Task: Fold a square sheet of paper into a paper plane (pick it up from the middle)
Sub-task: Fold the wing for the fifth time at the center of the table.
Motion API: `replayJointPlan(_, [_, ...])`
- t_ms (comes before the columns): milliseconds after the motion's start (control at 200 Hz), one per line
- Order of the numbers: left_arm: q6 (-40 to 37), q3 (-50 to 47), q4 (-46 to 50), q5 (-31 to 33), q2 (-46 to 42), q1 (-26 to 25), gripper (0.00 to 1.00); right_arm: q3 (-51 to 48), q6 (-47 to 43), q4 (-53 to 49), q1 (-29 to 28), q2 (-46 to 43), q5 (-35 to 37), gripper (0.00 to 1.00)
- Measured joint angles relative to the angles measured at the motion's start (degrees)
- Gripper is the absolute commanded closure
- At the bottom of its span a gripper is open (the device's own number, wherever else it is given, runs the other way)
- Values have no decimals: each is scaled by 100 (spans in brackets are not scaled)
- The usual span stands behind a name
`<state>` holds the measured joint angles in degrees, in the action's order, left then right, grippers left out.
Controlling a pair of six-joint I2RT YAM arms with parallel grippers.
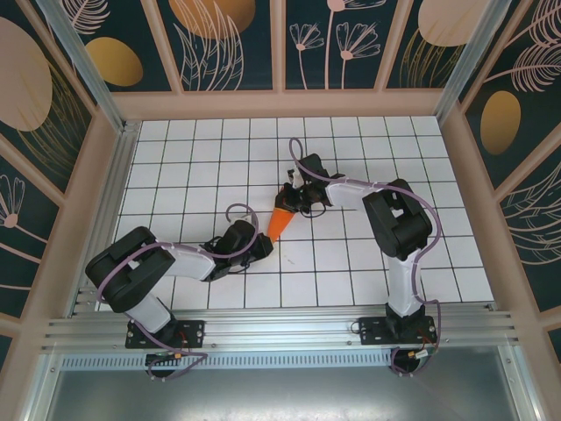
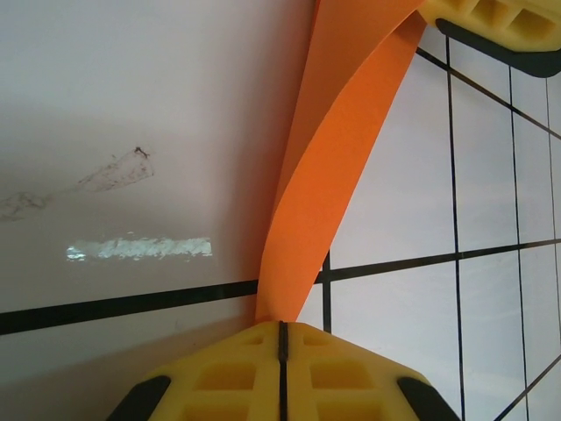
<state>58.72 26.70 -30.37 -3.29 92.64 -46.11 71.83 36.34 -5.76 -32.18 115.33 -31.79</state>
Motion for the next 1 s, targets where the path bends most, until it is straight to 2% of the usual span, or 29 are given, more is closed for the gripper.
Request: replayJointPlan(1001, [-393, 151, 372, 81, 0, 0, 90, -621, -754, 87, 39, -391, 234, 93])
